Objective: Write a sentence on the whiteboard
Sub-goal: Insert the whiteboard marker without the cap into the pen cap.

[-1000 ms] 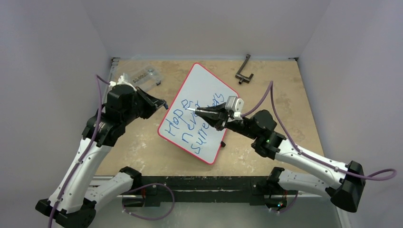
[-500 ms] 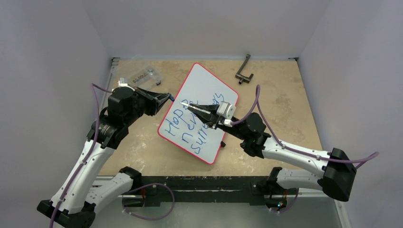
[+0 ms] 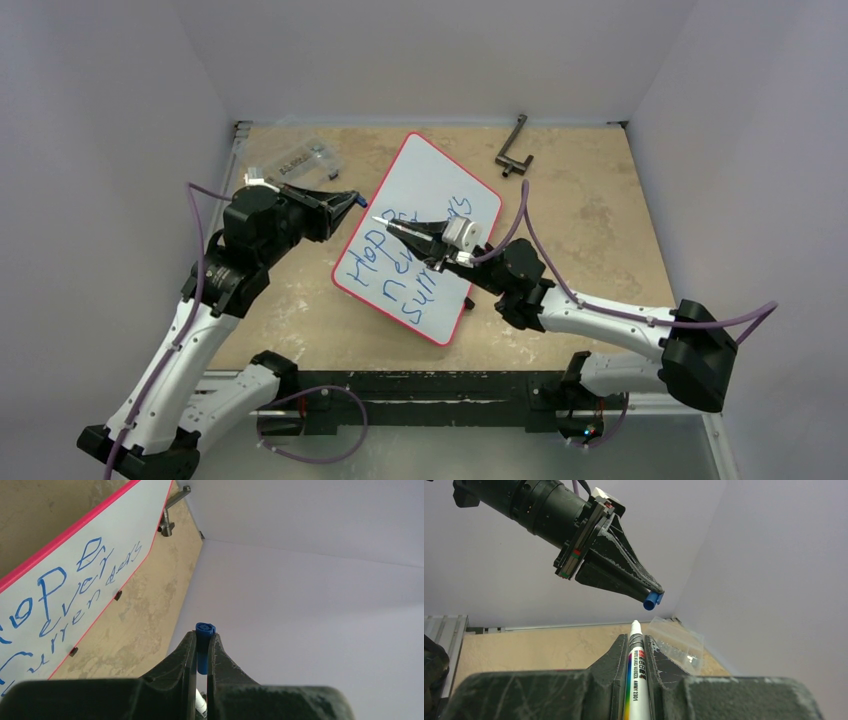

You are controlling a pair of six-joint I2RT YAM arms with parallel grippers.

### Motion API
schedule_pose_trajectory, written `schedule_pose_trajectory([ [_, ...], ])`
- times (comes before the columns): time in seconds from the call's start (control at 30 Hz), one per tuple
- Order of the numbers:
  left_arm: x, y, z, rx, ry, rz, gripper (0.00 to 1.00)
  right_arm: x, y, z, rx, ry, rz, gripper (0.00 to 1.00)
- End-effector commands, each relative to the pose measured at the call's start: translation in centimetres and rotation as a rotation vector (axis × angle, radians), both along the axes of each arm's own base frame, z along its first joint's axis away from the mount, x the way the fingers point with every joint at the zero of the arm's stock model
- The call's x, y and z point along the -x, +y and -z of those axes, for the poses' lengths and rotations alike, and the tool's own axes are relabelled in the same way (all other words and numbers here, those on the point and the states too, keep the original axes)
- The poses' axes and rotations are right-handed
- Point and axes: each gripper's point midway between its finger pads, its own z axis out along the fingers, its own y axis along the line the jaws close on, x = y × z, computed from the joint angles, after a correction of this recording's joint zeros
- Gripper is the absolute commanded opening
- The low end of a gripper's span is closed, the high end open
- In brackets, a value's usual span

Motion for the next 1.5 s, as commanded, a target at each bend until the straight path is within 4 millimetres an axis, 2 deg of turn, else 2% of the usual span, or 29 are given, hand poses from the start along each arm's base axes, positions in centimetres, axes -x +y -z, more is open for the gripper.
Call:
schedule_pose_trajectory([
  [0.0, 0.0, 0.3, -1.5, 0.036, -0.048, -0.014, 0.00, 0.1, -0.5, -4.2, -0.107, -0.063, 0.028, 0.00],
  [0.67, 0.0, 0.8, -1.0, 0.026, -0.042, -0.039, 0.00, -0.3, 0.3, -4.8, -0.136, -0.054, 0.048, 0.00],
  [1.47, -0.1, 0.8, -0.9, 0.031, -0.046, -0.032, 0.00, -1.1, 0.9, -4.4, -0.130, -0.035, 0.074, 0.00],
])
